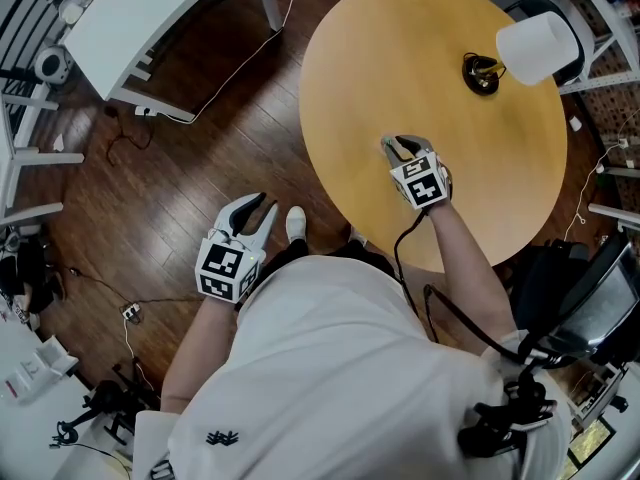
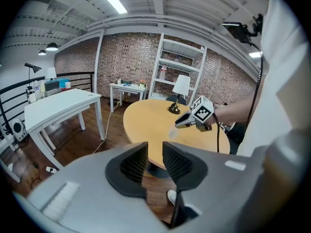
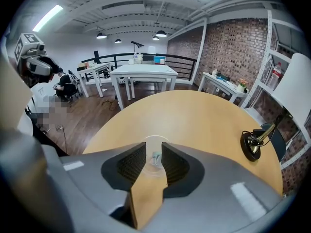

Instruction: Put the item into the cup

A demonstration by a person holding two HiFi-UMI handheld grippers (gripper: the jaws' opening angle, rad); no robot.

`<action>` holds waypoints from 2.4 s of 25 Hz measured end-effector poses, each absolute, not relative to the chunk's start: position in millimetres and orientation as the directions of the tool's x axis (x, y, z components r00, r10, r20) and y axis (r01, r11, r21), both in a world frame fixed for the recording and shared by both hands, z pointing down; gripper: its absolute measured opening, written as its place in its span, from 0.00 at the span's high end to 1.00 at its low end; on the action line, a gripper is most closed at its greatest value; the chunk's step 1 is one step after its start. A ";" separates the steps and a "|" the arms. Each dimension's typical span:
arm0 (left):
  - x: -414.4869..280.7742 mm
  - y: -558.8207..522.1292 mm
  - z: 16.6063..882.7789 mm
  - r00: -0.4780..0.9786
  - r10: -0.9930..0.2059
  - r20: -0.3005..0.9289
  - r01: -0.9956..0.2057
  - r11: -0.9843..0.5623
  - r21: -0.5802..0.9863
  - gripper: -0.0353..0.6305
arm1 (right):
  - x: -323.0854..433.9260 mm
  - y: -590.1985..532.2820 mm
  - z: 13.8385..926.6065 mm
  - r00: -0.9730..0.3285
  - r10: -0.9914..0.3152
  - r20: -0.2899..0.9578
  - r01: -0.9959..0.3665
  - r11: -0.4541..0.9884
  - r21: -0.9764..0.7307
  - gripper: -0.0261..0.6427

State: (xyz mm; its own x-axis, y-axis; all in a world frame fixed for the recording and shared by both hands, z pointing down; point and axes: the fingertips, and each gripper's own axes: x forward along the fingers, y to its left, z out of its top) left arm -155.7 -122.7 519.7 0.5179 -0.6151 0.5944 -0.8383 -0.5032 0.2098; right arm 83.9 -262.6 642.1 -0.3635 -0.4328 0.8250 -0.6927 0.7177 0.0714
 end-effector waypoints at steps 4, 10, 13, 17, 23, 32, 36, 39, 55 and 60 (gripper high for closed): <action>-156.5 -122.4 521.8 0.521 -0.614 0.593 -0.836 -0.507 0.211 0.84 | 84.7 -262.0 641.2 -0.360 -0.439 0.823 -0.701 0.710 0.072 0.81; -162.5 -122.2 519.0 0.535 -0.612 0.583 -0.826 -0.523 0.210 0.84 | 85.4 -257.6 631.7 -0.351 -0.470 0.810 -0.728 0.681 0.080 0.81; -163.7 -122.3 518.9 0.560 -0.600 0.572 -0.807 -0.550 0.213 0.84 | 84.9 -252.6 621.6 -0.340 -0.499 0.797 -0.747 0.659 0.094 0.81; -166.5 -121.1 519.8 0.614 -0.565 0.551 -0.760 -0.611 0.220 0.84 | 78.0 -235.9 596.3 -0.323 -0.550 0.770 -0.786 0.609 0.106 0.81; -154.1 -109.2 526.7 0.725 -0.453 0.519 -0.632 -0.737 0.240 0.84 | 76.1 -178.2 545.7 -0.276 -0.650 0.708 -0.872 0.479 0.100 0.81; -110.6 -62.9 522.4 0.807 -0.314 0.499 -0.456 -0.869 0.191 0.84 | 108.4 -28.1 508.5 -0.159 -0.740 0.654 -0.959 0.273 0.076 0.81; -91.9 -27.7 508.3 0.818 -0.330 0.471 -0.449 -0.879 0.163 0.84 | 127.1 34.0 499.8 -0.131 -0.777 0.616 -0.972 0.222 0.073 0.81; -89.2 3.4 501.5 0.811 -0.352 0.467 -0.461 -0.876 0.140 0.84 | 133.6 76.3 485.1 -0.125 -0.819 0.560 -0.979 0.194 0.066 0.81; -118.9 195.3 491.8 0.783 -0.370 0.499 -0.487 -0.865 0.122 0.84 | 129.2 286.8 473.2 -0.098 -0.881 0.463 -0.994 0.106 -0.008 0.80; -113.3 202.9 480.4 0.812 -0.339 0.474 -0.439 -0.891 0.115 0.84 | 122.0 303.3 465.5 -0.045 -0.892 0.450 -0.999 0.042 -0.018 0.81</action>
State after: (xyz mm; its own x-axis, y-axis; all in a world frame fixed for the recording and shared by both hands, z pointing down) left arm -113.3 202.9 480.4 0.8125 -0.3391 0.4743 -0.4390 -0.8911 0.1150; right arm 122.0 303.3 465.5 -0.0454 -0.8918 0.4502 -0.9990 0.0416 -0.0184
